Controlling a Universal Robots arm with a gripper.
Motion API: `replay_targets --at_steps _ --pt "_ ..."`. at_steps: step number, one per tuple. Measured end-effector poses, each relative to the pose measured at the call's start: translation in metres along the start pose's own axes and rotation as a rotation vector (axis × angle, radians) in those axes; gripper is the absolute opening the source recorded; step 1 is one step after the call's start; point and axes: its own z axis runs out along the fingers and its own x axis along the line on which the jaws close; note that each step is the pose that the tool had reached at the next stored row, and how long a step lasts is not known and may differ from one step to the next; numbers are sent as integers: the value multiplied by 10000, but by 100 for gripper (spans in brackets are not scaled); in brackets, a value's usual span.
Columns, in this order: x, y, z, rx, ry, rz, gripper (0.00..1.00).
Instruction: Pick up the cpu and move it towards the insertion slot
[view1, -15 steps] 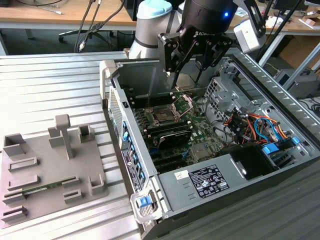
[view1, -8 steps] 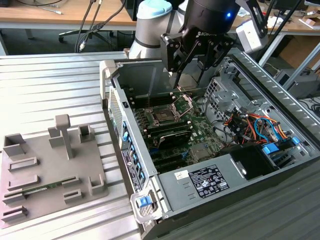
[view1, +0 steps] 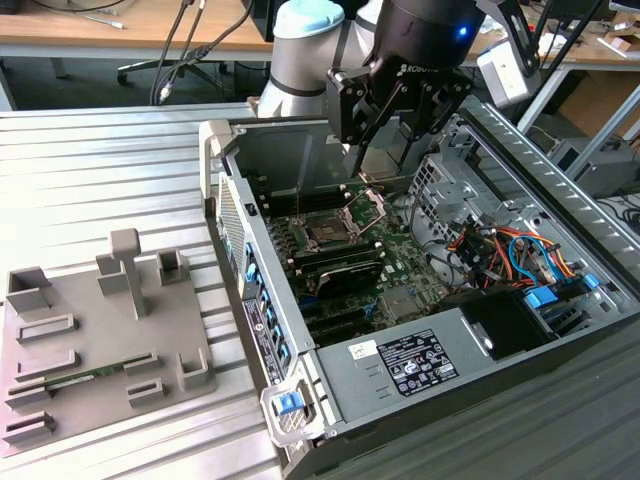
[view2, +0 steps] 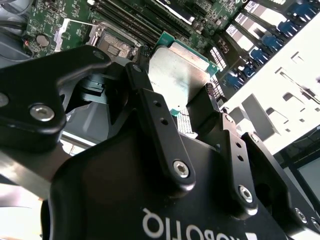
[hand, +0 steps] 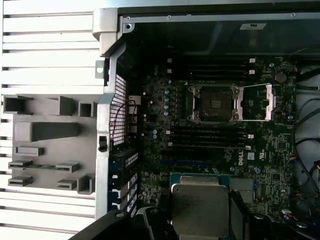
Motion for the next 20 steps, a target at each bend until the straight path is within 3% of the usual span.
replay_targets --at_steps 20 --pt "-112 -5 46 0 0 -1 55"
